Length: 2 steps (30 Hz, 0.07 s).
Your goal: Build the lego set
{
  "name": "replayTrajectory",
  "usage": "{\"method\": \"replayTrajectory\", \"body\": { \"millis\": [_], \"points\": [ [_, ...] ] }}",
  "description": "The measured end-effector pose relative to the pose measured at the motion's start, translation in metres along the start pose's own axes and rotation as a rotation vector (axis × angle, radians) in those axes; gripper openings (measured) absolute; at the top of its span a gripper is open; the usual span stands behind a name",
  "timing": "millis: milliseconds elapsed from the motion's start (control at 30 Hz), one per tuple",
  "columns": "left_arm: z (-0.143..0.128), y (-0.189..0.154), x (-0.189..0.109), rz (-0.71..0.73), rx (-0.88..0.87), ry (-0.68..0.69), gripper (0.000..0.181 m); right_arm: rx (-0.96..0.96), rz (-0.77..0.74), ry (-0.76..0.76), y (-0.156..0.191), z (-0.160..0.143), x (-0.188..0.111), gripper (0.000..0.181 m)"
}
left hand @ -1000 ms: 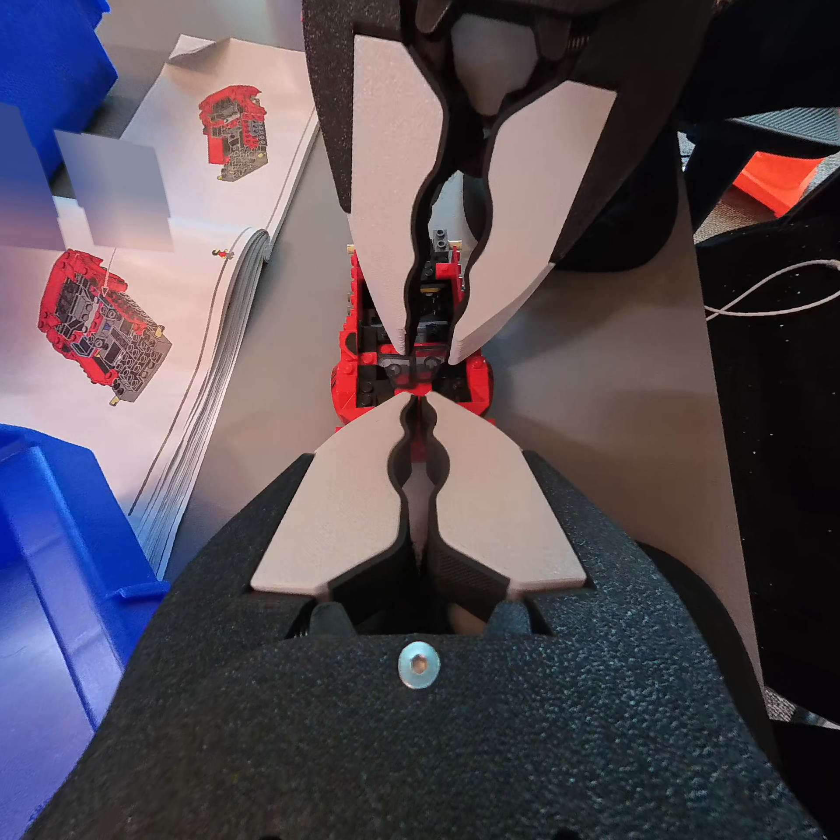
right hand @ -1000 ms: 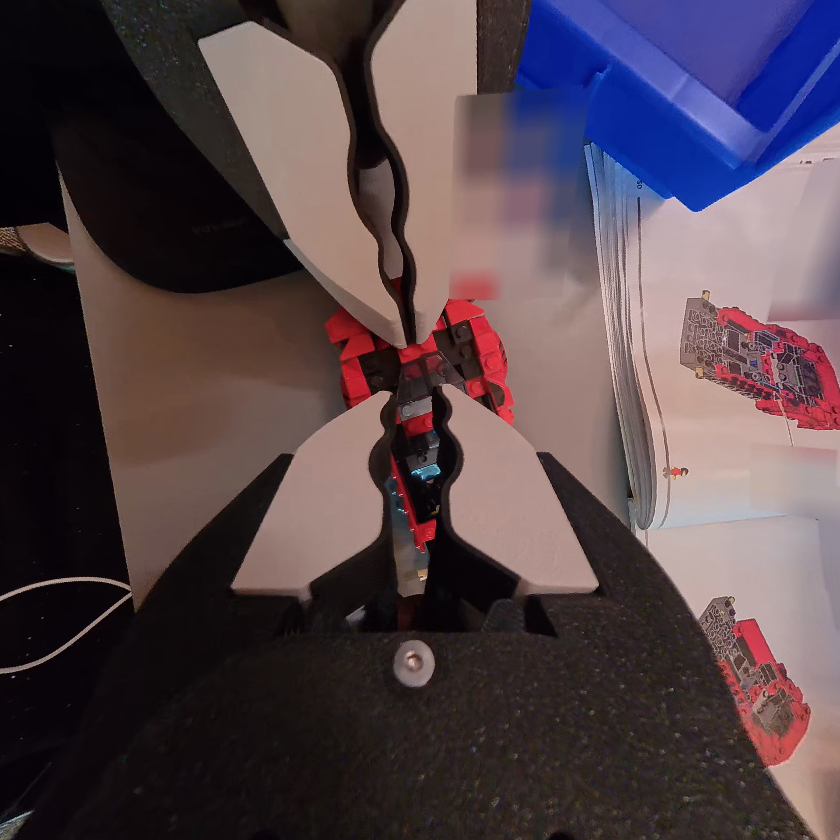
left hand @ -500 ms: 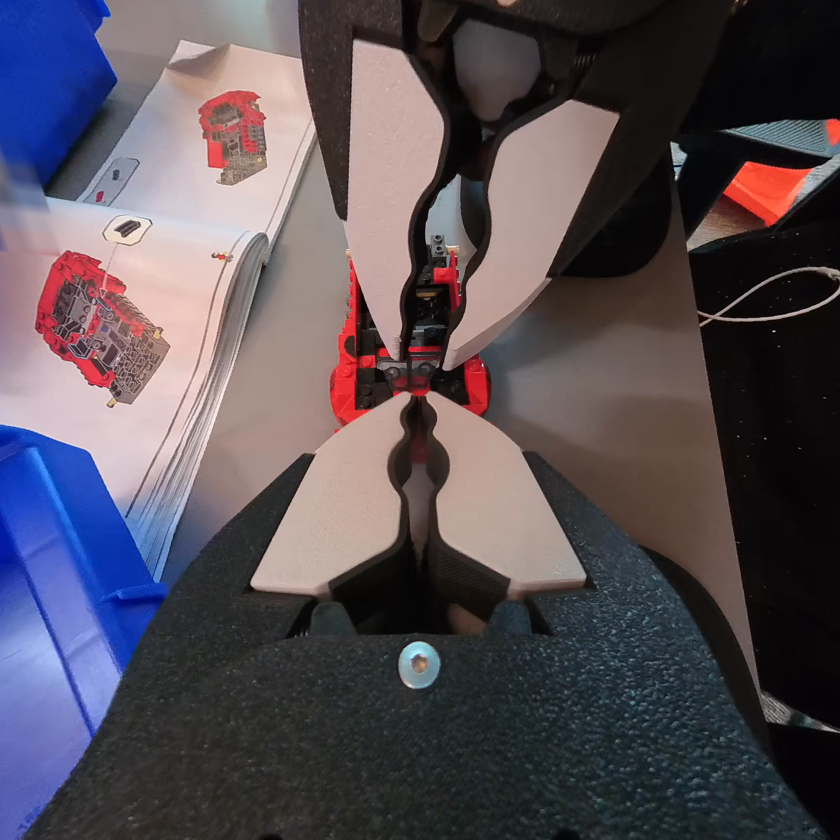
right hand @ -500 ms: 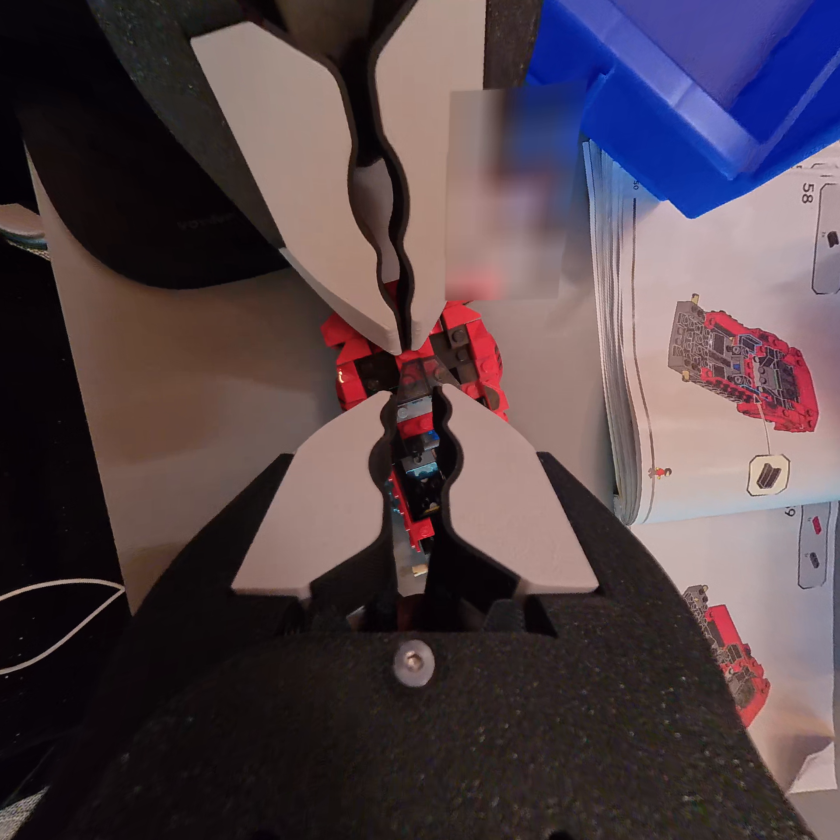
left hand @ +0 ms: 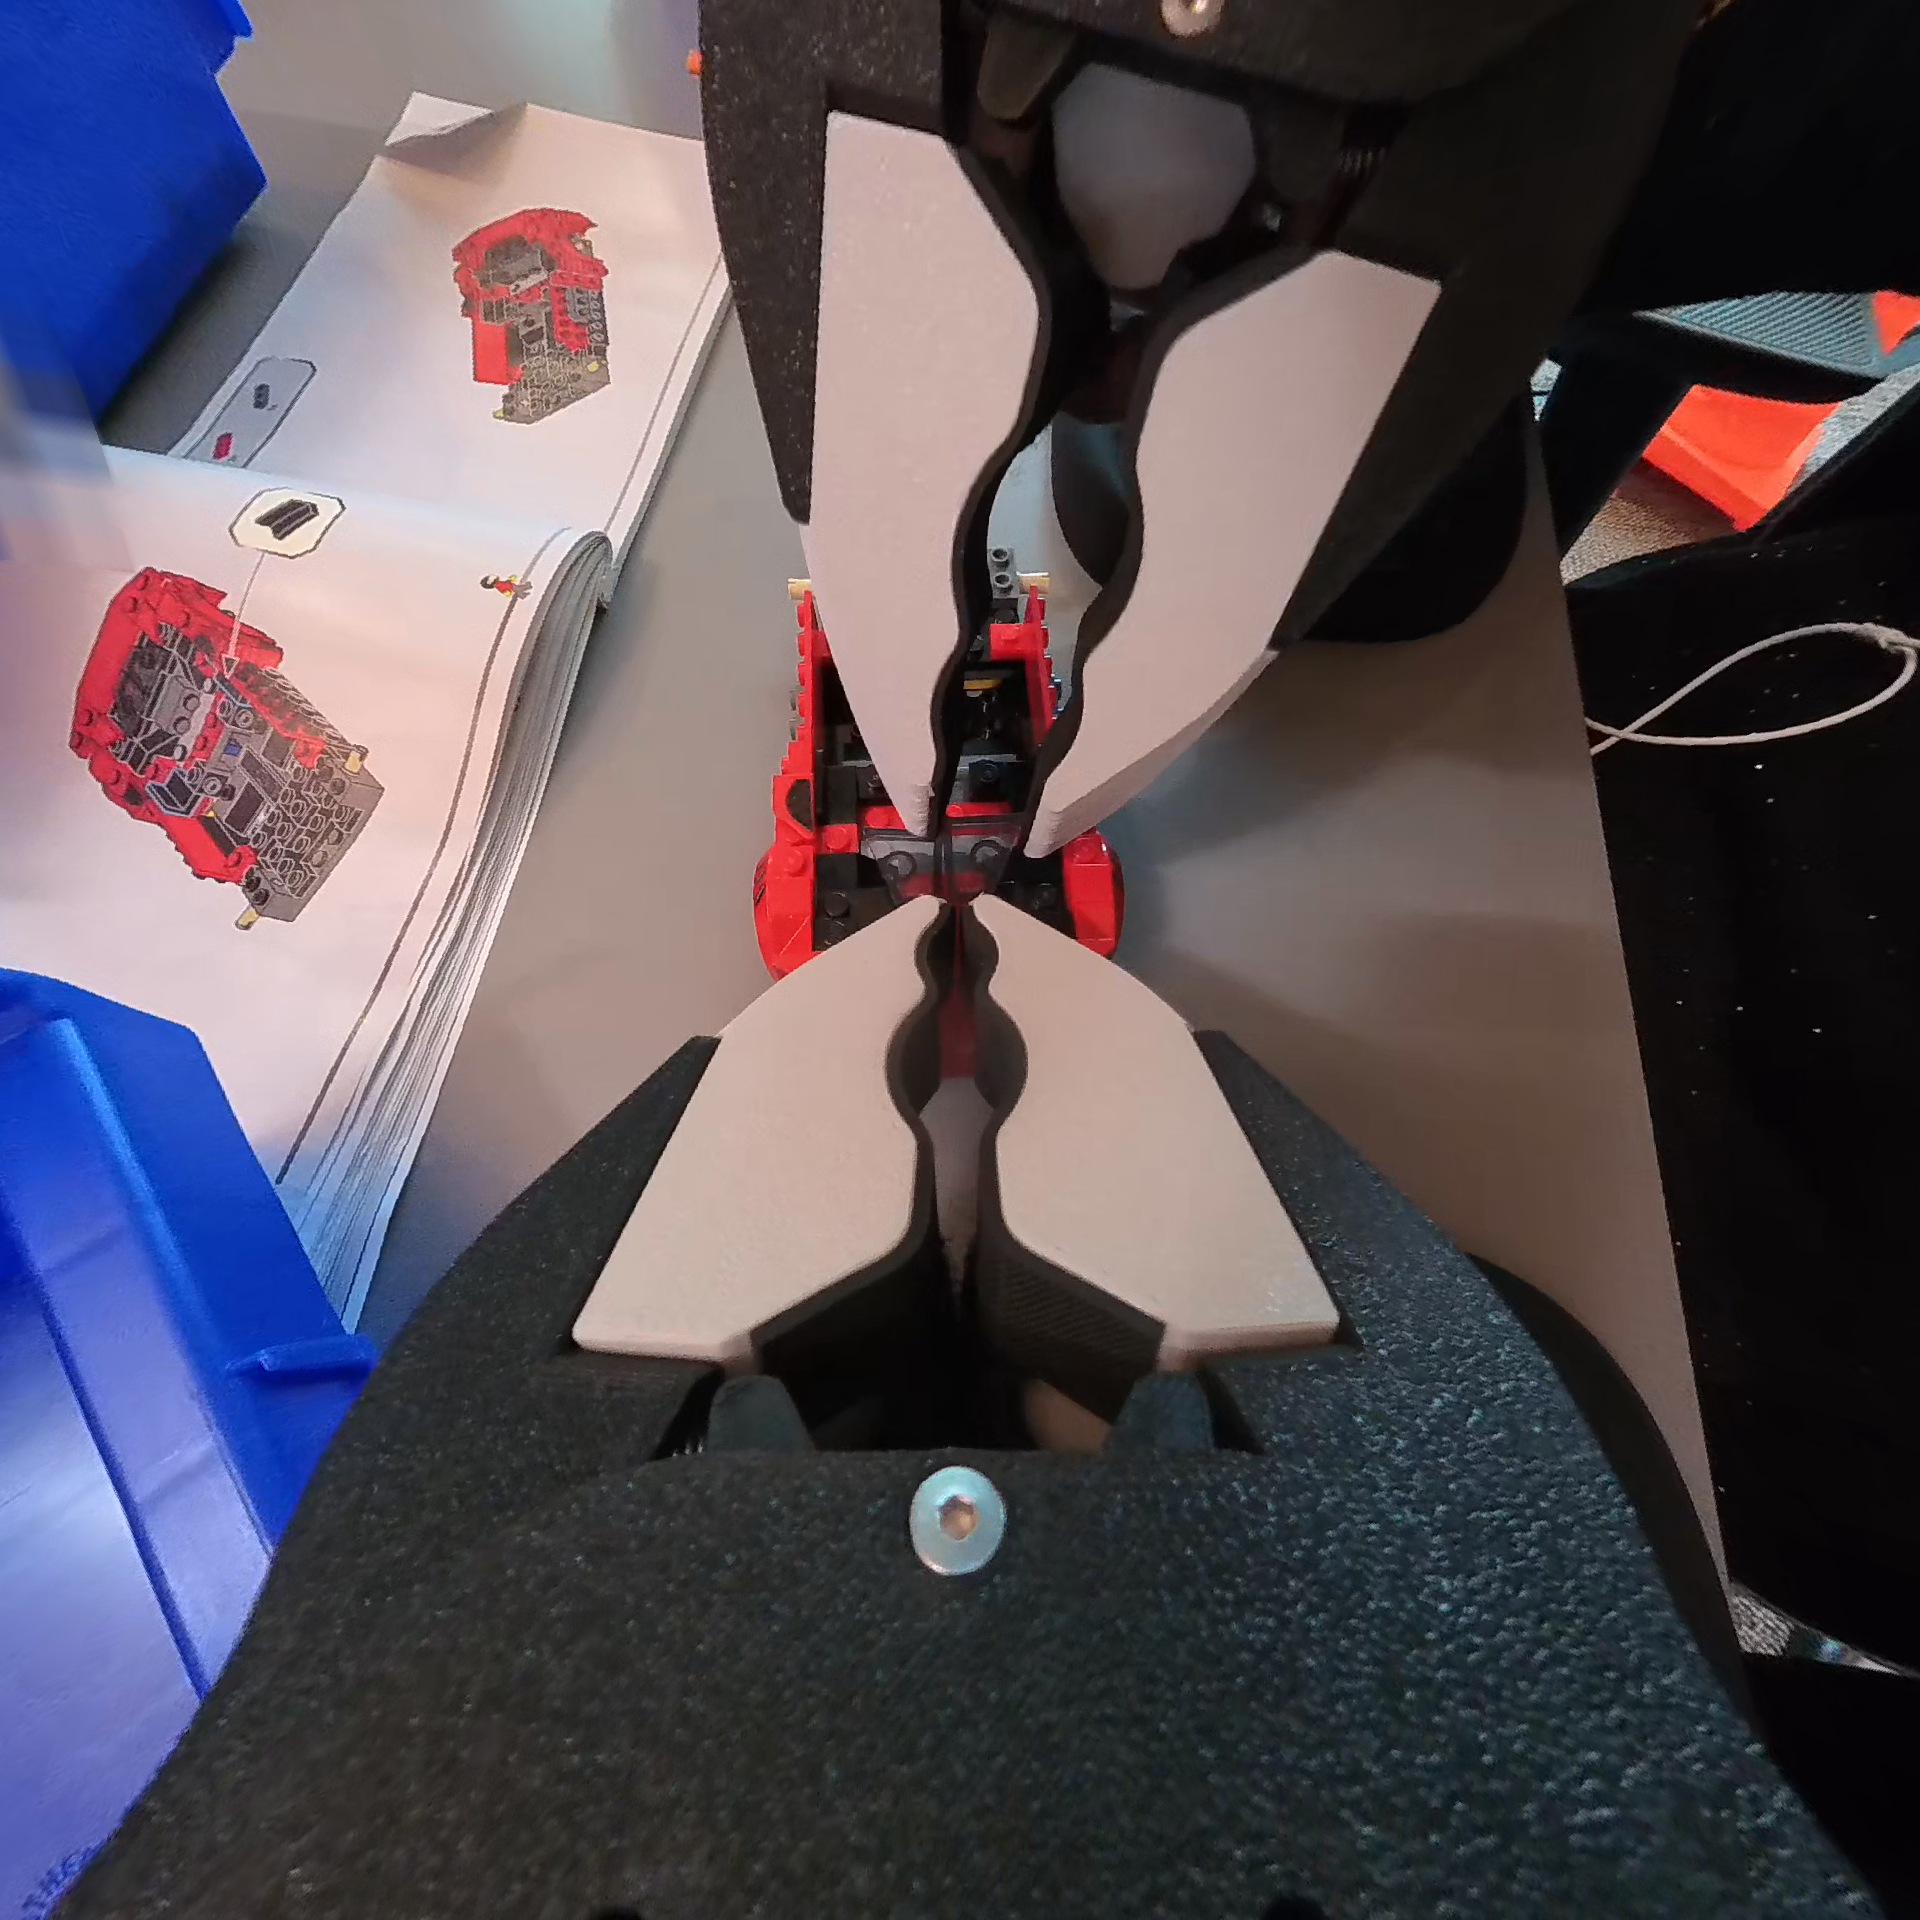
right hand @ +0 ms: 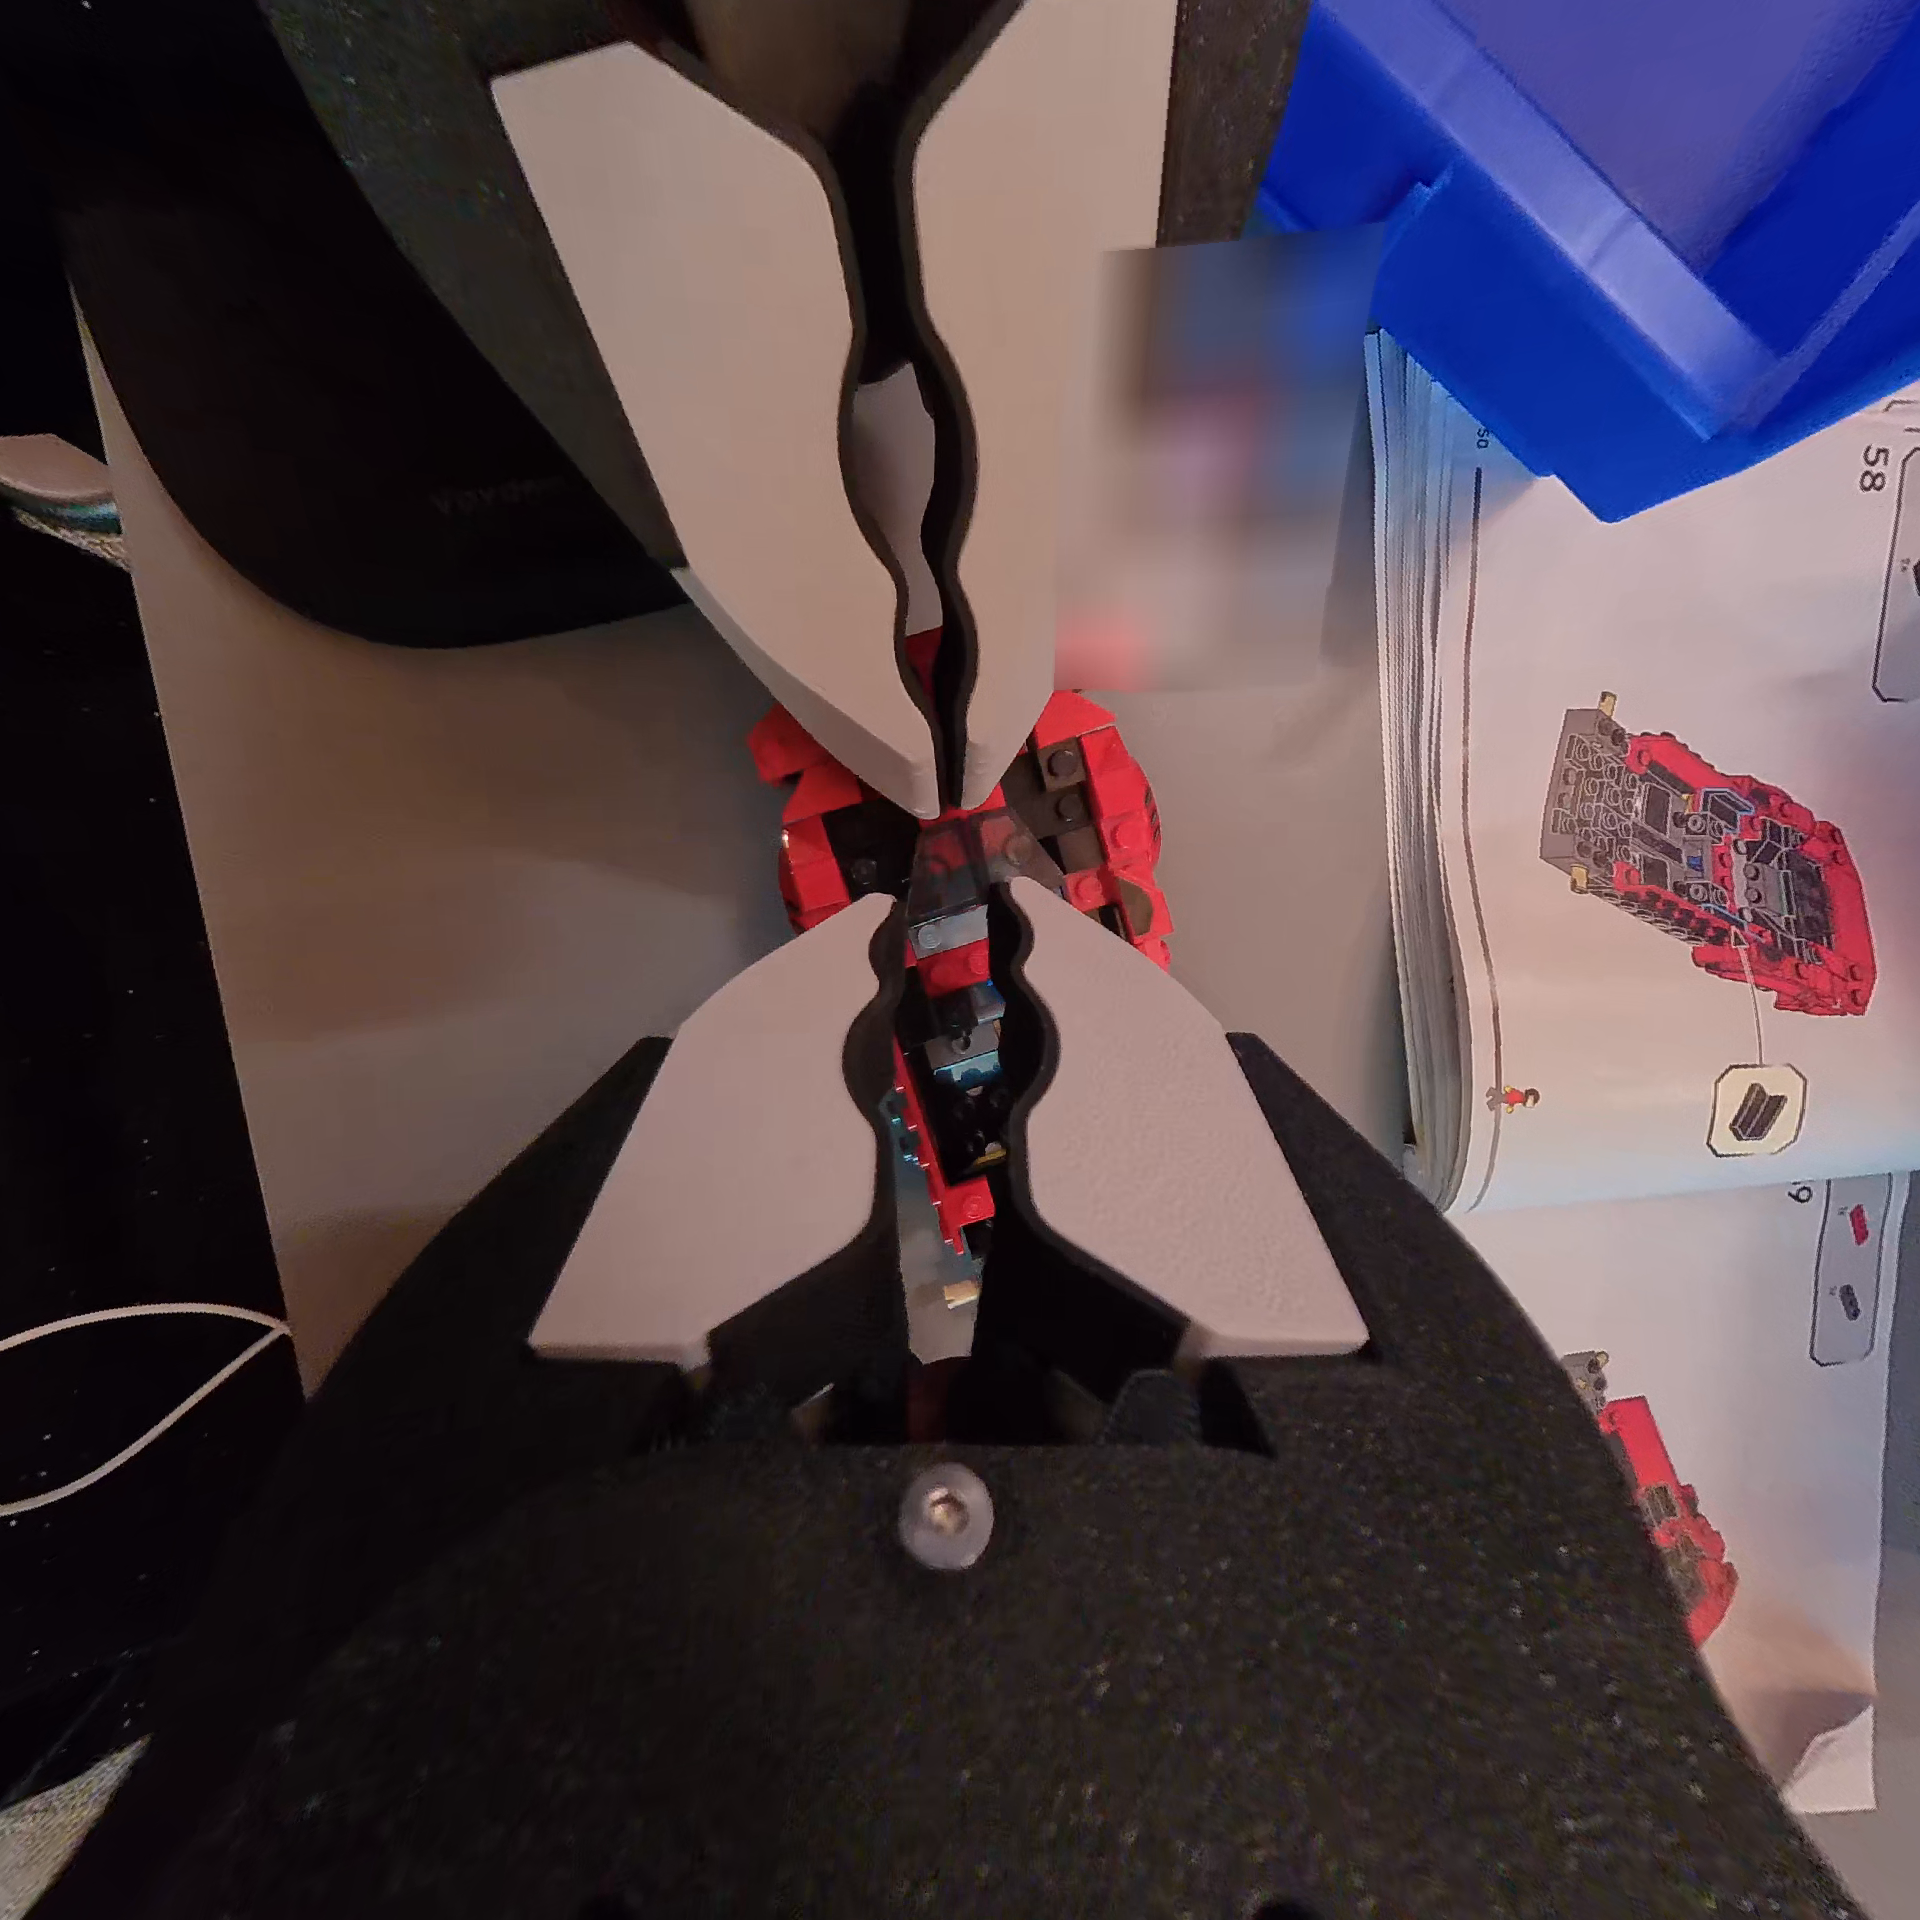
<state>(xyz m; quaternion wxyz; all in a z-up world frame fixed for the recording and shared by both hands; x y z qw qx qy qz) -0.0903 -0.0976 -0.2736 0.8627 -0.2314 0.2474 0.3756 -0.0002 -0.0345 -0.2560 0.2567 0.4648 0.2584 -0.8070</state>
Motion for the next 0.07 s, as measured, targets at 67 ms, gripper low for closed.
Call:
{"method": "replayTrajectory", "body": {
  "millis": [67],
  "points": [
    [-0.0001, 0.0001, 0.0, -0.003, -0.003, 0.0, 0.0, -0.011, -0.002, 0.012, 0.0, 0.0014, 0.0004, 0.014]
  ]
}}
Point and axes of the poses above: each gripper's, where its closed fingertips meet, x out along the fingers, z out of its top, y = z × x across the jaws, the point moved 8 cm from there along -x, back along the fingers, and after that the axes turned 13 degrees about -x, right-handed, at the moved point
